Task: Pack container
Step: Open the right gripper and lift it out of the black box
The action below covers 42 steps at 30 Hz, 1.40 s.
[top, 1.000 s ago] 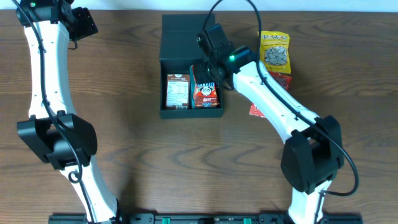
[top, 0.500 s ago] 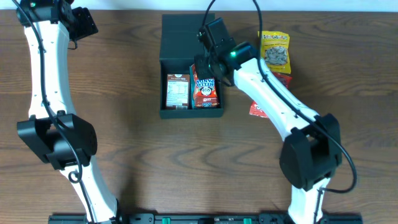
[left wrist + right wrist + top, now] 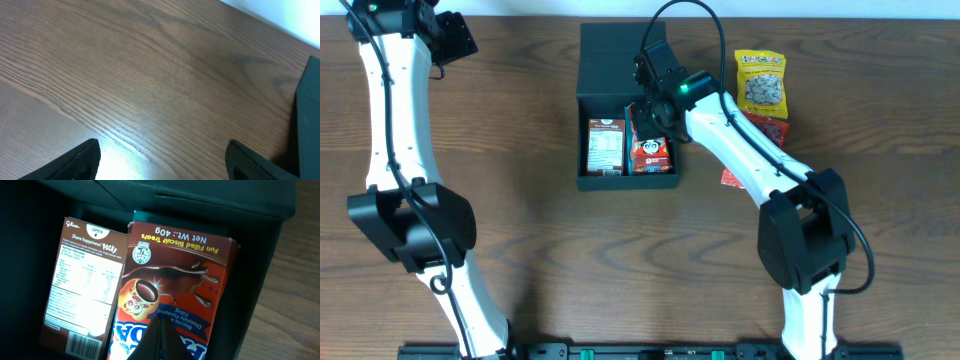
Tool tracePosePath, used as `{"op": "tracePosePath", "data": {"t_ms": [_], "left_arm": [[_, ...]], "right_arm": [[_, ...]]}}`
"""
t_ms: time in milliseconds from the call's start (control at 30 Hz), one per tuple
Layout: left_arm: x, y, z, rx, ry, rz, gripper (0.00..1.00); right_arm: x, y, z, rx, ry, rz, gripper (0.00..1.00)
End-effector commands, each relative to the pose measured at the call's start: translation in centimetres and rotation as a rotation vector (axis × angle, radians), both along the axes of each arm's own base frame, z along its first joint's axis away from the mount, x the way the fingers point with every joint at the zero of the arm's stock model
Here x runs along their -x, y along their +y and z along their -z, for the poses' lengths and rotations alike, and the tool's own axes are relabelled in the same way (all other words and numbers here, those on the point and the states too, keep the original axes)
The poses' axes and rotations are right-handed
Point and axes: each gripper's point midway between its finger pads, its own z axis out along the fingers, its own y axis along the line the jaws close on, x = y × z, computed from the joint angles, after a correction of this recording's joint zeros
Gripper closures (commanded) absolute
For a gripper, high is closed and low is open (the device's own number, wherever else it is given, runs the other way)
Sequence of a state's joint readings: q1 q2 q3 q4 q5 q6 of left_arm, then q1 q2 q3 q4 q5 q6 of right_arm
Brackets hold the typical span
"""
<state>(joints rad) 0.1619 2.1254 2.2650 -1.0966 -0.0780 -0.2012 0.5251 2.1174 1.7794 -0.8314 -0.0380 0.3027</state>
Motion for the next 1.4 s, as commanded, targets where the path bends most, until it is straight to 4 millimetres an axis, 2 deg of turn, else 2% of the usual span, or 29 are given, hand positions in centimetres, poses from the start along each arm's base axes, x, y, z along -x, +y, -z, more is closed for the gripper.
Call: {"op": "tracePosePath", "data": {"t_ms": [0,200,333,467,633,867,967,1167,1267,1367], "left_arm": [[0.1,0.1,1.1,-0.008,0.034,0.016,0.19],[0.1,0.1,1.1,-0.008,0.033,0.016,0.19],[0.1,0.1,1.1,-0.008,0.033,0.016,0.19],[0.0,0.1,1.1,-0.009,0.028,0.016,0.19],[0.0,0.1,1.1,-0.009,0.03,0.016,0.19],[0.0,0.1,1.1,-0.008,0.03,0.016,0.19],[0.0,0.1,1.1,-0.008,0.03,0.016,0.19],[0.1,0.1,1.2,-0.007,0.035,0.016,0.19],[0.2,0.1,1.2,-0.007,0.037,0.016,0.19],[0.2,0.1,1.2,-0.007,0.037,0.016,0.19]], "right_arm": [[0.1,0.1,-0.2,-0.003,0.003,-0.015,0.99],[0.9,0.0,-2.0,-0.011,0.0,-0.037,0.99],[1.9,-0.2,-1.5,0.004,0.041,-0.072,0.99],[1.5,0.0,-1.8,0.008,0.014,-0.083,0.99],[2.1,-0.1,-1.5,0.019,0.035,-0.087,0.99],[2.8,-0.2,0.0,0.041,0.072,-0.096,0.99],[2.6,-0.3,-0.1,0.05,0.059,-0.1,0.99],[1.3,-0.7,-2.3,0.048,-0.008,-0.085,0.99],[0.4,-1.2,-4.9,0.031,-0.069,-0.064,0.99],[-0.9,-3.1,-7.5,0.06,-0.152,-0.011,0.99]]}}
